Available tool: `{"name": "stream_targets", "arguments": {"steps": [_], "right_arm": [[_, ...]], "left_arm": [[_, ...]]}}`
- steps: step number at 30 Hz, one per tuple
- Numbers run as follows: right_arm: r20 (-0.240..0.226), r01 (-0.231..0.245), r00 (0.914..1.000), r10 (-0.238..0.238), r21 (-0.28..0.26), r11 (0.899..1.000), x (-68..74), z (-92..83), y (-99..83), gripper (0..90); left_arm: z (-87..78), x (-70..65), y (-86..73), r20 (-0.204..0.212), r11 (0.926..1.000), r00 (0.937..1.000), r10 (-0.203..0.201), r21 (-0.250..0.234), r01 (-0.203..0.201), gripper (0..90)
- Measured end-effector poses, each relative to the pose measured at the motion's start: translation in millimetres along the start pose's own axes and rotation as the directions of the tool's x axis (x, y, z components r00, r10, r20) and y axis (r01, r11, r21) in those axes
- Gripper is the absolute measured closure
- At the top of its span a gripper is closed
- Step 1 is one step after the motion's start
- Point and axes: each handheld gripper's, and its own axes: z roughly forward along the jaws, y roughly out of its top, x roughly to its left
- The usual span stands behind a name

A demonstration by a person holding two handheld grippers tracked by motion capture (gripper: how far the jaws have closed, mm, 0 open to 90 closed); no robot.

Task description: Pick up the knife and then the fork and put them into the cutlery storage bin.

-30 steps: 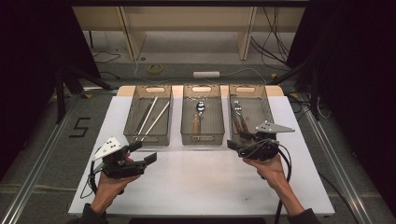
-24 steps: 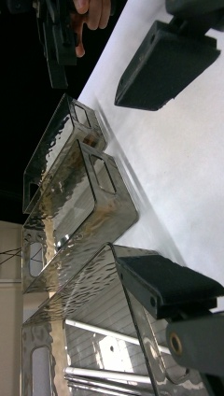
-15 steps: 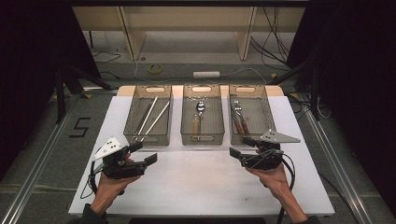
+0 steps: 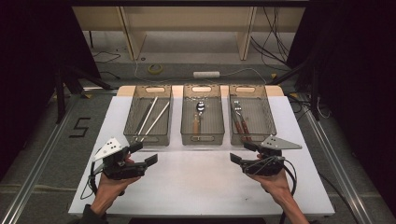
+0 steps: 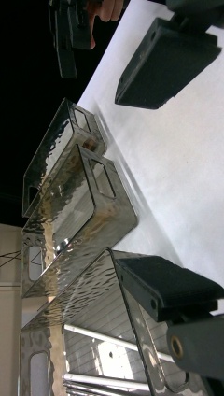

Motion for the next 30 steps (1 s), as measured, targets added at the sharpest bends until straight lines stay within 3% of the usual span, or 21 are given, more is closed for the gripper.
{"name": "stream_targets", "arguments": {"steps": [21, 30], "right_arm": [[-0.003, 0.005, 1.0, -0.005, -0.008, 1.0, 2.6, -8.1, -16.2, 24.7], [0.016, -0.001, 0.9999, 0.001, -0.009, 1.0, 2.0, -14.5, -23.6, 24.7]], "left_arm": [[1.1, -1.9, -1.1, 0.013, 0.9998, 0.9999, 0.007, 0.018, -0.008, 16.9], [1.0, -2.4, -1.6, 0.019, 0.9997, 0.9998, 0.007, 0.024, -0.008, 16.8]]}}
